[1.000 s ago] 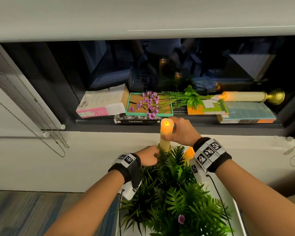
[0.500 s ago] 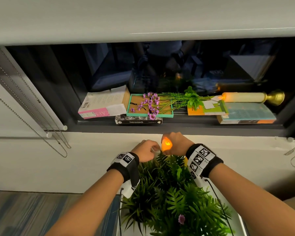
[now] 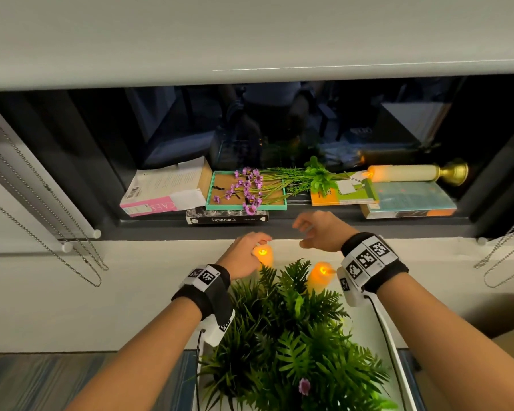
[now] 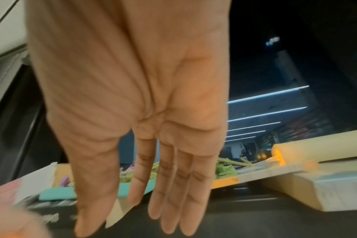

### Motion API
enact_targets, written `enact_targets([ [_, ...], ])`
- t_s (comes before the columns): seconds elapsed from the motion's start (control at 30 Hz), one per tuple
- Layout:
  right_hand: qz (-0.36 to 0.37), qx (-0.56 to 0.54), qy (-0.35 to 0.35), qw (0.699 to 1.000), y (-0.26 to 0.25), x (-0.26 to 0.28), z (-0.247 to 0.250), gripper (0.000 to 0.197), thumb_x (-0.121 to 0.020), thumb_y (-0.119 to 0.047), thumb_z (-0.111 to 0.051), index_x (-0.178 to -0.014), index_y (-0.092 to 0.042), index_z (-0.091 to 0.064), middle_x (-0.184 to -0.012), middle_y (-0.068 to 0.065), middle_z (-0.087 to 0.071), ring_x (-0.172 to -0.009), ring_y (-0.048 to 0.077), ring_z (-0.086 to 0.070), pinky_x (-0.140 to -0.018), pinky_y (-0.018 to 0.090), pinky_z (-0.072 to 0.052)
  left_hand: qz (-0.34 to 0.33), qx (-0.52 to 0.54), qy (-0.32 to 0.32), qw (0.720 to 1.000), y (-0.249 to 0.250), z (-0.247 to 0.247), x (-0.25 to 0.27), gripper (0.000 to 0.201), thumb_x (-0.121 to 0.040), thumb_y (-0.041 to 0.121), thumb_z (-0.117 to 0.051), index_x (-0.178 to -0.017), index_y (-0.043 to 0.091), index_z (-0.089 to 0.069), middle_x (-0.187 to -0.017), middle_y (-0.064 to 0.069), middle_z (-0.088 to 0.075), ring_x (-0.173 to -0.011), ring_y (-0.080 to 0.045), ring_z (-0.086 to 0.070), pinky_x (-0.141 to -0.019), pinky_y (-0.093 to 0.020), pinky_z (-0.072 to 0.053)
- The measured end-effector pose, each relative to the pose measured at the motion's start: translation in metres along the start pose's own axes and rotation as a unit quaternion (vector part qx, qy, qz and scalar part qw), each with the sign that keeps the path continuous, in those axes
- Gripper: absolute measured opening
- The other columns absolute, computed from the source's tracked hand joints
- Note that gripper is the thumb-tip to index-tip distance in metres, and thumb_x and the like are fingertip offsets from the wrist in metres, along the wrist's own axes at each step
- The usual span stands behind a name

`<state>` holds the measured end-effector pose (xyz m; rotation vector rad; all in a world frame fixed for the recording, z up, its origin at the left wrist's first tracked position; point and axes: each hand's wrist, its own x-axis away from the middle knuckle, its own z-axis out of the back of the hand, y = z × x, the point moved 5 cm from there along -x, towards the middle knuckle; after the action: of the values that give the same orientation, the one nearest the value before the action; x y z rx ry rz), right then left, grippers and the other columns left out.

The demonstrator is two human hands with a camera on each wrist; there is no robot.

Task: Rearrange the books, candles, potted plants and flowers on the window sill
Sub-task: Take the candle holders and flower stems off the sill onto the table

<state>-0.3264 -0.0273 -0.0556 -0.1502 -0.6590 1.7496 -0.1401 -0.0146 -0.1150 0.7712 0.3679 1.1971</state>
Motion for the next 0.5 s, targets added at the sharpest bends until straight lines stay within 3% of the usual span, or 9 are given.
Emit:
enact_targets([
  [0.13, -0.061, 0.038, -0.006, 0.997, 0.022, 0.014, 0.012, 0.045, -0.077, -0.033, -0.076, -0.116, -0.021, -0.057, -0.122, 0.0, -0.054, -0.105, 0.017, -0.053, -0.093, 0.032, -0.045, 0.008, -0.032, -0.022, 0.999, -0.003, -0.002, 0.001, 0.053, -0.077, 0.0, -0.055, -0.125, 0.023, -0.058, -0.123, -0.001, -0.054, -0.115, -0.021, -0.049, -0.095, -0.034, -0.042],
  [0.2, -0.088, 0.101, -0.082, 0.988, 0.029, 0.025, 0.003, 0.051, -0.077, -0.035, -0.076, -0.121, -0.021, -0.056, -0.119, -0.004, -0.05, -0.111, 0.018, -0.052, -0.098, 0.035, -0.045, -0.001, -0.016, -0.025, 1.0, -0.002, -0.003, 0.002, 0.047, -0.081, 0.006, -0.057, -0.124, 0.025, -0.061, -0.119, -0.003, -0.056, -0.109, -0.022, -0.052, -0.09, -0.033, -0.044],
  [0.3, -0.114, 0.052, -0.17, 0.977, 0.033, 0.033, -0.022, 0.051, -0.076, -0.025, -0.078, -0.122, -0.016, -0.057, -0.114, -0.001, -0.059, -0.095, 0.019, -0.064, -0.087, 0.033, -0.054, -0.023, -0.013, -0.038, 0.999, 0.001, -0.009, 0.0, 0.048, -0.083, 0.011, -0.056, -0.128, 0.029, -0.06, -0.122, -0.003, -0.058, -0.098, -0.022, -0.057, -0.084, -0.029, -0.046],
  [0.4, -0.092, -0.032, -0.143, 0.985, 0.024, 0.024, -0.036, 0.046, -0.077, -0.019, -0.078, -0.118, -0.016, -0.058, -0.099, 0.009, -0.07, -0.073, 0.015, -0.068, -0.069, 0.027, -0.058, -0.04, -0.027, -0.054, 0.997, 0.011, -0.016, -0.002, 0.048, -0.082, 0.011, -0.058, -0.127, 0.028, -0.061, -0.128, 0.001, -0.06, -0.084, -0.017, -0.057, -0.078, -0.02, -0.042],
  [0.5, -0.089, -0.026, -0.108, 0.99, 0.014, 0.012, -0.041, 0.041, -0.08, -0.019, -0.074, -0.117, -0.017, -0.057, -0.091, 0.005, -0.066, -0.063, 0.009, -0.064, -0.061, 0.022, -0.056, -0.06, -0.025, -0.085, 0.994, 0.024, -0.026, -0.001, 0.039, -0.077, 0.011, -0.055, -0.11, 0.025, -0.071, -0.105, 0.0, -0.072, -0.087, -0.018, -0.064, -0.077, -0.032, -0.053],
])
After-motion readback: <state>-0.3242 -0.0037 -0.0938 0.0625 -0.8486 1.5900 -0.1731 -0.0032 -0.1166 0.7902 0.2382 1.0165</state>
